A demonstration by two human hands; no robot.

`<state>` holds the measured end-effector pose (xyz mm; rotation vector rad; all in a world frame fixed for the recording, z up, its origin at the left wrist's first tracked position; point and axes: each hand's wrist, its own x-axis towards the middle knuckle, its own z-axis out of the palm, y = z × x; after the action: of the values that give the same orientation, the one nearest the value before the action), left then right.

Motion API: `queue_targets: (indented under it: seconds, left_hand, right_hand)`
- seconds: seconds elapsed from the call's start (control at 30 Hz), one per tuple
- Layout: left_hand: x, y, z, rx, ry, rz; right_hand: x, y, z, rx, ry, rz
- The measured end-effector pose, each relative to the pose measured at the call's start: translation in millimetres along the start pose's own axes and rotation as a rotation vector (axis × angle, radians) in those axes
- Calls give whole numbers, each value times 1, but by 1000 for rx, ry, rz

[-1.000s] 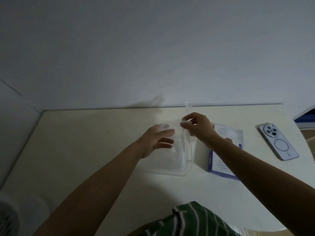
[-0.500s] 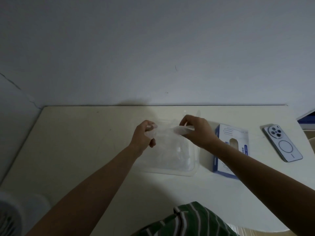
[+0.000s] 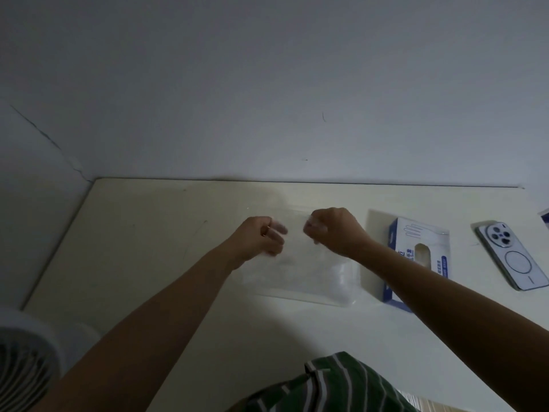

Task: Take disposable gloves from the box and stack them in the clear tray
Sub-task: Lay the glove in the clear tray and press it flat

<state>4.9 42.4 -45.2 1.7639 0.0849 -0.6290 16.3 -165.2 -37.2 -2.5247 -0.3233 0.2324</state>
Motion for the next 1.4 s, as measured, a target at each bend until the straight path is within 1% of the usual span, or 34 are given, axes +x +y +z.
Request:
queue_targets:
  seconds: [0.07,0.13,0.23,0.3,0.4,0.47,0.5,0.57,0.6,0.63,0.67,0.73,0.77,0.8,0.9,0.97,1.03,1.07,1.1,1.13,1.17,1.2,1.23,1.27,1.3,1.33,1.4]
  left_hand:
    - [-1,-1,1,9,97,4]
    - [-1,-3,4,62,146,7]
    - [-2,-5,11,99,131,-13]
    - [-3,-4,14,57,115,-32]
    - [-3,-1,19,-95,103,-90]
    - [-3,-2,21,-104,154,-82]
    - [-3,-4,23,-78,200,-51]
    - [-3,-7,26,-14,314,-10]
    - [-3,-9,28,28,362,-12]
    - [-3,-10,29,70,401,-24]
    - [-3,-11,31,107,433,-41]
    - [-3,-12,33,169,469,-75]
    - [-4,-12,34,200,478,-90]
    - [-6,-12,35,219,478,-101]
    - [-12,-11,37,161,461,-130]
    - [-14,-11,35,166,417,-170]
    - [-18,-11,34,316,366,-206]
    - [-21,-11,33,455,361,-196]
    - [-22,-12,33,644,378,-145]
    - [-23,-14,33,859,424,-43]
    - [-23,-14,34,1052,484,102]
    - [-23,-12,35,1189,513,257]
    - [-20,-10,36,1245,504,422]
    - [-17,-9,37,1261,430,550]
    - [-12,-9,38,1246,324,600]
    - [-7,-9,38,1225,236,568]
    - [4,-15,35,1210,147,345]
  right_hand:
    - [4,0,-5,73,30,80]
    - [8,2,-10,137,85,127]
    - [11,3,-18,220,189,122]
    - [11,1,-21,301,223,97]
    - [13,-2,-17,325,158,56]
    - [14,-4,-14,309,118,25]
    - [14,-4,-13,259,160,-9]
    - [14,-6,-12,109,346,-123]
    - [12,-9,-12,79,435,-196]
    - [9,-13,-12,84,474,-271]
    - [6,-16,-11,103,450,-339]
    - [-1,-19,-3,85,281,-427]
    - [-4,-19,4,33,187,-432]
    - [-6,-17,10,-21,100,-401]
    - [-7,-5,25,-253,-162,-193]
    - [-6,3,32,-379,-258,-126]
    - [-4,6,37,-381,-285,-119]
    - [-2,6,39,-378,-290,-133]
    - [-1,6,41,-381,-297,-143]
    - [0,6,43,-385,-305,-153]
    - [2,5,45,-388,-317,-162]
    - [2,5,47,-394,-331,-173]
    - [2,4,49,-404,-350,-185]
    - [2,3,50,-412,-369,-201]
    - [2,3,51,-408,-390,-212]
    - [1,3,52,-394,-411,-217]
    - [0,2,52,-389,-458,-217]
